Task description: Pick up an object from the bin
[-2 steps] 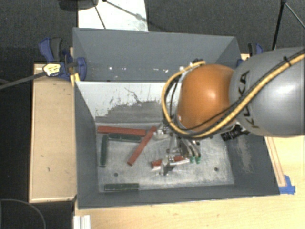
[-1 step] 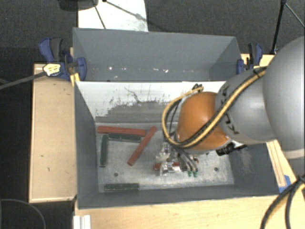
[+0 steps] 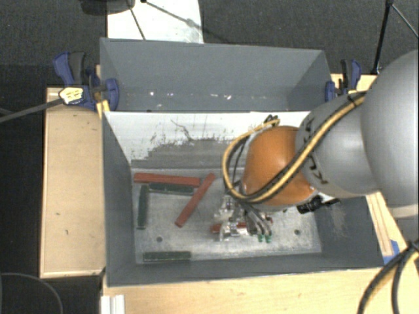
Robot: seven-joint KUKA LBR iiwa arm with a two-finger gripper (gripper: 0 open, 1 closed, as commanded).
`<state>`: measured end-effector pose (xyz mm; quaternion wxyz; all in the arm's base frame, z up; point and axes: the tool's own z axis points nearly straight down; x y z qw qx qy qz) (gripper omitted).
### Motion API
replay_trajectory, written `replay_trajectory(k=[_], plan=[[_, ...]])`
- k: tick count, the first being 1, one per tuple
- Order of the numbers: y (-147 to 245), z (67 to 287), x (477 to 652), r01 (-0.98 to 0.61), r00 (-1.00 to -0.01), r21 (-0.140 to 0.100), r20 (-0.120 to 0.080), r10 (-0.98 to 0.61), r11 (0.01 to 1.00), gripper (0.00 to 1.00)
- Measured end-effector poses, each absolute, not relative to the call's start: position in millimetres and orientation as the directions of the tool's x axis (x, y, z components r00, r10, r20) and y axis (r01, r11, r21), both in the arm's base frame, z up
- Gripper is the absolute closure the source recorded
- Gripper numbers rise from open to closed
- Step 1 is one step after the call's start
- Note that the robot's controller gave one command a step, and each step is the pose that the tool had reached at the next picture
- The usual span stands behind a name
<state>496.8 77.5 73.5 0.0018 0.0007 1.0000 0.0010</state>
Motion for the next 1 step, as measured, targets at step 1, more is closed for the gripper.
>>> replay_trajectory(k=[1], plan=[[82.9, 219.2, 518.8, -0.008, -1.0, 0.001, -0.004, -0.008, 1.0, 1.0]])
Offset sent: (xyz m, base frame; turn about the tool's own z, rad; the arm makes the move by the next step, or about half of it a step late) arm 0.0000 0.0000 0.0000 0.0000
